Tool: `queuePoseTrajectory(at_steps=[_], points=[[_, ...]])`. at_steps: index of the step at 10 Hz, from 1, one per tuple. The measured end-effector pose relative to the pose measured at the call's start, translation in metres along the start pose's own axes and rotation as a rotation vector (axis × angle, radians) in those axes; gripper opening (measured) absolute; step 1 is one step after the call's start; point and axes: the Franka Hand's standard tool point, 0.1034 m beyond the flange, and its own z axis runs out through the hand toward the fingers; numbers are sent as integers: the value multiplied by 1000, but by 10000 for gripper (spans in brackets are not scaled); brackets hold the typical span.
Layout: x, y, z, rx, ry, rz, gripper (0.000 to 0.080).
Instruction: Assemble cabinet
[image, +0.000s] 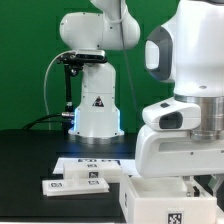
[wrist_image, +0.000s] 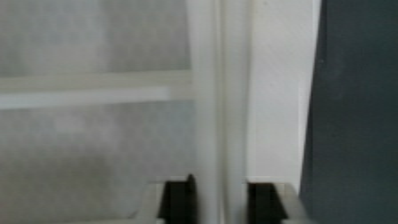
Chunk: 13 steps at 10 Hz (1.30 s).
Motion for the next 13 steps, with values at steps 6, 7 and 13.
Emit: queuePoseTrajectory(at_steps=[6,7,13], points=[[-20,2,-44,-14,17,-187,639],[-30,4,-55,-19,19,-268,647],[-46,6,-61,-23,7,-281,649]])
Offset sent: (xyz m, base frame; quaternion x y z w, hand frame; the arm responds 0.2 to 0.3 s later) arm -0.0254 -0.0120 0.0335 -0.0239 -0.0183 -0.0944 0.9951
